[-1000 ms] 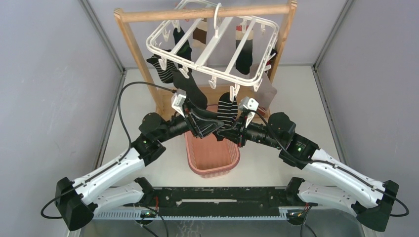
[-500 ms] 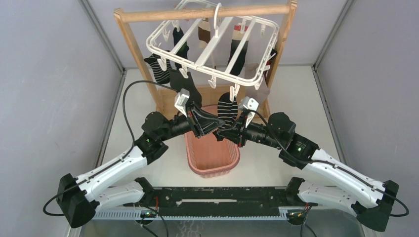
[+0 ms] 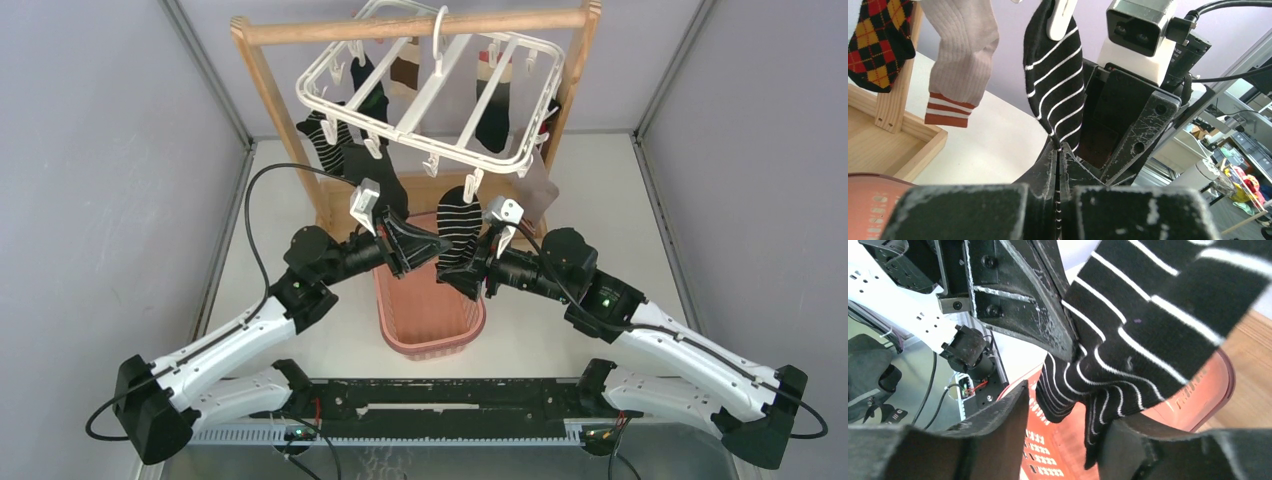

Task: Remove the socks clipped to the hanger
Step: Remove the sock from the hanger.

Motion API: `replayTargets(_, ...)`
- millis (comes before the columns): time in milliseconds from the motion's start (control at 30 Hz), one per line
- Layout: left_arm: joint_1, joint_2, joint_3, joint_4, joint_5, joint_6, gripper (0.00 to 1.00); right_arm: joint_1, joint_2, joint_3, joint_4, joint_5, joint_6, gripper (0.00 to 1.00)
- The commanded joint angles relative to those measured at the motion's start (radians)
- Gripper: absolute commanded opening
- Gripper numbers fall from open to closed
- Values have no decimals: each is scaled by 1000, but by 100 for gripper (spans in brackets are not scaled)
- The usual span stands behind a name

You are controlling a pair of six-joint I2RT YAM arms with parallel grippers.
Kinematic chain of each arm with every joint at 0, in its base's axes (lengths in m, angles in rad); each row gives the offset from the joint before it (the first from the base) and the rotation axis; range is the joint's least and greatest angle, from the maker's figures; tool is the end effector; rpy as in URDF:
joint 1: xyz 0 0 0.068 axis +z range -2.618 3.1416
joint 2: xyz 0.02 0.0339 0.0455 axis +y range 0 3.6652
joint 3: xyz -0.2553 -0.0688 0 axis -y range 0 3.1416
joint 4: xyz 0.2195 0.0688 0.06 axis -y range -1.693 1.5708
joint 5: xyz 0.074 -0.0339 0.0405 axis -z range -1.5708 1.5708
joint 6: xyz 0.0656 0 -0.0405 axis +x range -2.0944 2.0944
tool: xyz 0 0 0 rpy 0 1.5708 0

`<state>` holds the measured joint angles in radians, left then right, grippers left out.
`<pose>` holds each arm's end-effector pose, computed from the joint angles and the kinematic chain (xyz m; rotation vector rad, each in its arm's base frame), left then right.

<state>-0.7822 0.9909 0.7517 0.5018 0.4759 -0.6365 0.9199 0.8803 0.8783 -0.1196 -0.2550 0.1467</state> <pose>0.1458 -0.1872 0.3677 0.5573 1.3983 -1.4833 0.1162 0.1799 0.3532 -0.8594 1.5745 0.9989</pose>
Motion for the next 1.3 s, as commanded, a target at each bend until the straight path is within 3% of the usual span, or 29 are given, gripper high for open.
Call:
replayTargets(0,20,-41,39,-18,-27,10,0,9,-26,40,3,24,7,59)
replayTargets(167,31,-52,41,-35,-31,9,0,10,-51,35,-17,39,7,80)
replayTargets(267,39,-55,45,-44,-31,11,0,10,-73,24,-22,50,7,87)
replayTargets(567,59,-67,65,-73,-10,12,0,10,-142,3,-3,105,-11,88)
replayTargets(800,76,-83,91,-121,5,23,0,-10,-198,-23,149,156,-5,86)
replayTargets(1267,90,-99,116,-163,25,32,0,-279,-122,-69,531,-72,224,79)
